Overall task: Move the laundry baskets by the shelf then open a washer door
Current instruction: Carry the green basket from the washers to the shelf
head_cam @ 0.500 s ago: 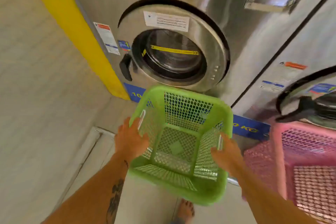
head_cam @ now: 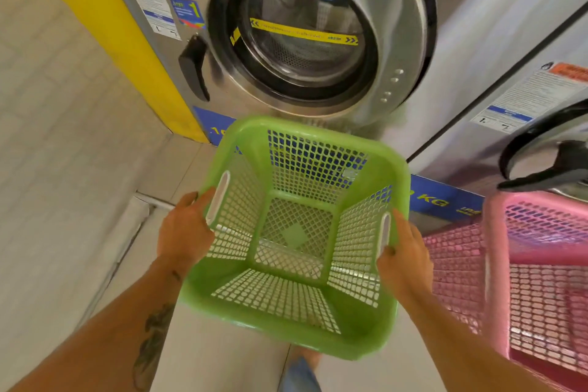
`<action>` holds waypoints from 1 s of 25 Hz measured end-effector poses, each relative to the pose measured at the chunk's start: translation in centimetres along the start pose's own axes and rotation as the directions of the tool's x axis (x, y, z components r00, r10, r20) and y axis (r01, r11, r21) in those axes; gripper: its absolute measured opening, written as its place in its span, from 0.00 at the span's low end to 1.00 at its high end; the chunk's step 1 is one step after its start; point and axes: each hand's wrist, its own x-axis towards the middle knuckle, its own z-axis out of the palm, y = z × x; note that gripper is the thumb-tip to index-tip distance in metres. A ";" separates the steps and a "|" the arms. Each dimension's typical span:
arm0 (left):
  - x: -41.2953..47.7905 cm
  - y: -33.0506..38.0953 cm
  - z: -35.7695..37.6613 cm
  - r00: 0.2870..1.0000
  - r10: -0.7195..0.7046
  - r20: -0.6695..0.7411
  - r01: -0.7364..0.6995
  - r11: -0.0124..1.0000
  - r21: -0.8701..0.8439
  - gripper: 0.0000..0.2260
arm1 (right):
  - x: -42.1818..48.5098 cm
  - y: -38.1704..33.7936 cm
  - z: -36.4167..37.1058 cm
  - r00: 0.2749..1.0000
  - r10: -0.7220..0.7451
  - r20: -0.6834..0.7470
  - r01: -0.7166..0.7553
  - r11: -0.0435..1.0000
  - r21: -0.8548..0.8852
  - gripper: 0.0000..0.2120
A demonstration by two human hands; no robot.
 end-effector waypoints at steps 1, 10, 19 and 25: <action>-1.3 -0.9 -0.6 1.000 -0.016 -0.017 0.015 1.000 -0.012 0.35 | -1.1 -0.6 0.0 1.000 -0.010 0.002 0.010 1.000 -0.009 0.38; -15.6 -17.7 -6.3 0.997 -0.066 -0.031 0.065 0.997 -0.043 0.33 | -19.6 -6.0 7.7 0.999 -0.050 0.001 0.050 0.996 0.074 0.39; -18.9 -30.3 0.4 1.000 -0.009 0.005 0.009 1.000 -0.008 0.28 | -24.9 -3.6 19.6 0.995 -0.019 0.102 0.022 1.000 -0.021 0.42; -18.1 -33.0 5.0 0.999 -0.009 -0.035 0.007 0.998 -0.064 0.29 | -26.5 -1.1 25.0 0.991 0.041 0.127 -0.048 0.998 0.052 0.40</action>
